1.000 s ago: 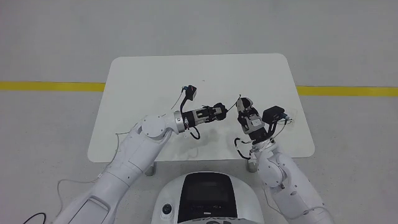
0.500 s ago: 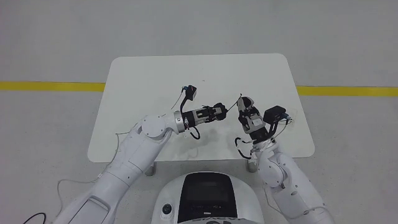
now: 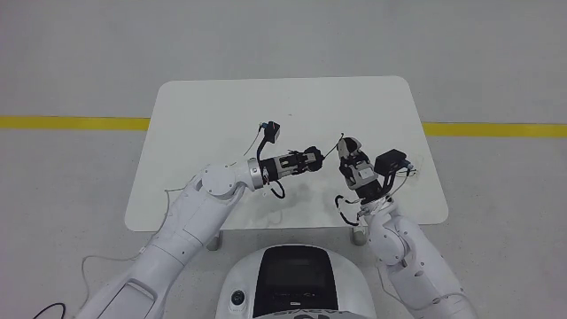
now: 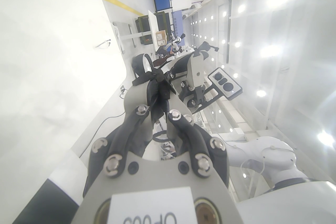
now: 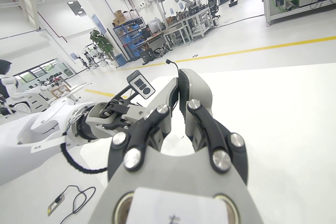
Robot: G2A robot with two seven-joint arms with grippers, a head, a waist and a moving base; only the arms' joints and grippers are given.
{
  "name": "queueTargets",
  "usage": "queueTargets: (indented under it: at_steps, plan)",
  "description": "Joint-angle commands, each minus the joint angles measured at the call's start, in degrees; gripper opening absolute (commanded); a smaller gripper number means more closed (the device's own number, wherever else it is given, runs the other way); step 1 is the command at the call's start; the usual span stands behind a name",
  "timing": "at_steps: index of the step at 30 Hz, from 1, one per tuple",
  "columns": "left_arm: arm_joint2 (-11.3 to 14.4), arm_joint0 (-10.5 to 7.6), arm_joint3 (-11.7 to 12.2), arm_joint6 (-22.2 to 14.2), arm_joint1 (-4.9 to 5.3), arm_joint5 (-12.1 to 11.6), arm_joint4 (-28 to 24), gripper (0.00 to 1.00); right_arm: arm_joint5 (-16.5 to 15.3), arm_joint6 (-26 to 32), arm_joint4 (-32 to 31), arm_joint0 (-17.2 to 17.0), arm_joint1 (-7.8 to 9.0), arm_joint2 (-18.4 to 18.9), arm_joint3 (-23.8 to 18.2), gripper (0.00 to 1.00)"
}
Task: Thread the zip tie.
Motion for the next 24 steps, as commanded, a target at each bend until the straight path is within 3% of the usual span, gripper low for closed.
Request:
queueTargets:
  at_steps: [1,24]
  plan:
    - [0.00,0.00,0.00,0.00,0.00,0.00,0.00,0.00,-0.08,0.16,-0.14,0.00,0.01,0.05,0.03,0.00]
    - [0.00,0.00,0.00,0.00,0.00,0.00,0.00,0.00,-0.49,2.60,-2.34,-0.17,0.29,1.28,0.04,0.00]
